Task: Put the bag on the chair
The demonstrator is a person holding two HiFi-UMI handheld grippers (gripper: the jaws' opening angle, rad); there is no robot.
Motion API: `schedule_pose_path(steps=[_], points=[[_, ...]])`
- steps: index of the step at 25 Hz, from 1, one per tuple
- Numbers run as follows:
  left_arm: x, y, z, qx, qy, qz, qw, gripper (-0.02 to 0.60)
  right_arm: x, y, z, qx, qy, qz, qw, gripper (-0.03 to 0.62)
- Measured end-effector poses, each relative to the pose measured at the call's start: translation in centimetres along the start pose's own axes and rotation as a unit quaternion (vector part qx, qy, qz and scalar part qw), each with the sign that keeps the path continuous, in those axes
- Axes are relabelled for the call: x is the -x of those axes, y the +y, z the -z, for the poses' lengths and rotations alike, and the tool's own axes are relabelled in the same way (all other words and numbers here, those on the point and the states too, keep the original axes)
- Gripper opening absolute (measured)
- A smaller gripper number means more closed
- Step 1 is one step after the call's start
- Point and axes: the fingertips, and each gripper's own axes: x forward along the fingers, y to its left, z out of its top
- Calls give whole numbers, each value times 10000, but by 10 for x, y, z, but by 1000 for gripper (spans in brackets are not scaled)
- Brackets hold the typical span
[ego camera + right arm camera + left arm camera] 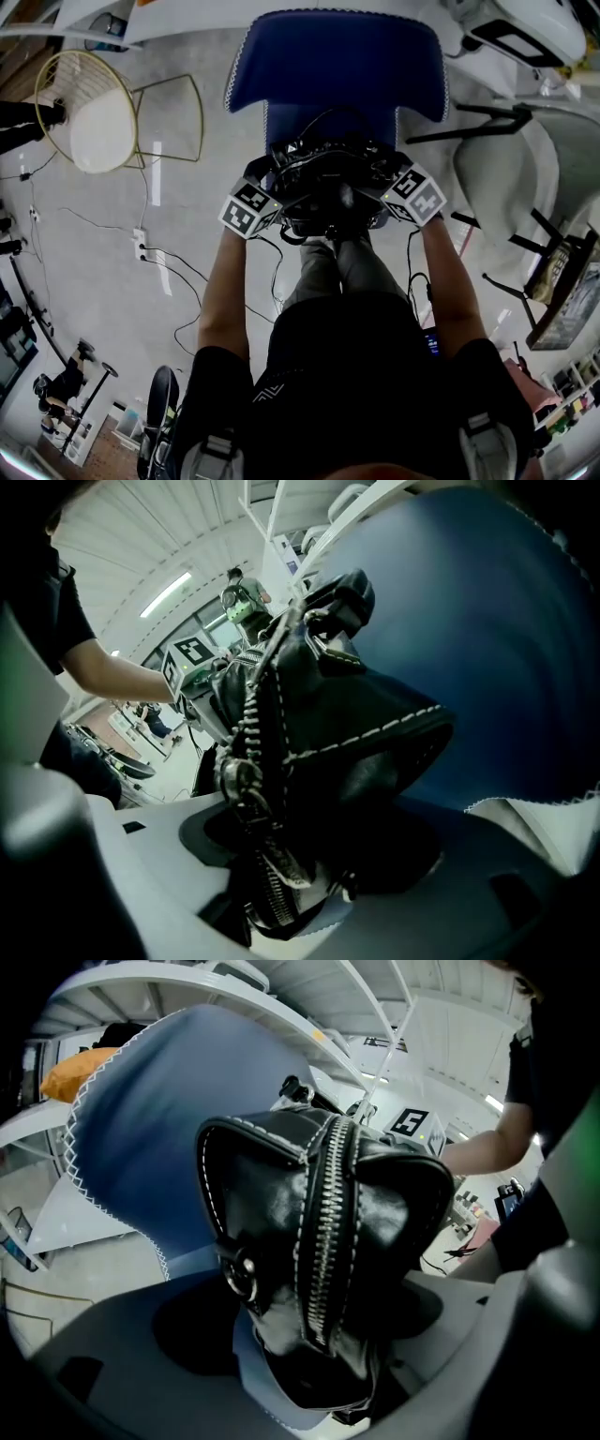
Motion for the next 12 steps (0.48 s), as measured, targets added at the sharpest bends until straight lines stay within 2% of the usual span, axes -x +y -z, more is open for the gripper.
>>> schedule_pose_path(steps=[4,12], points=[[9,11,-4,108,-151,-269,9995,408,2,-11,0,28,71,270,9996,293],[12,13,-9,338,-292,-445,9980,409,5,-34,-5,-210,37,952,9952,311]])
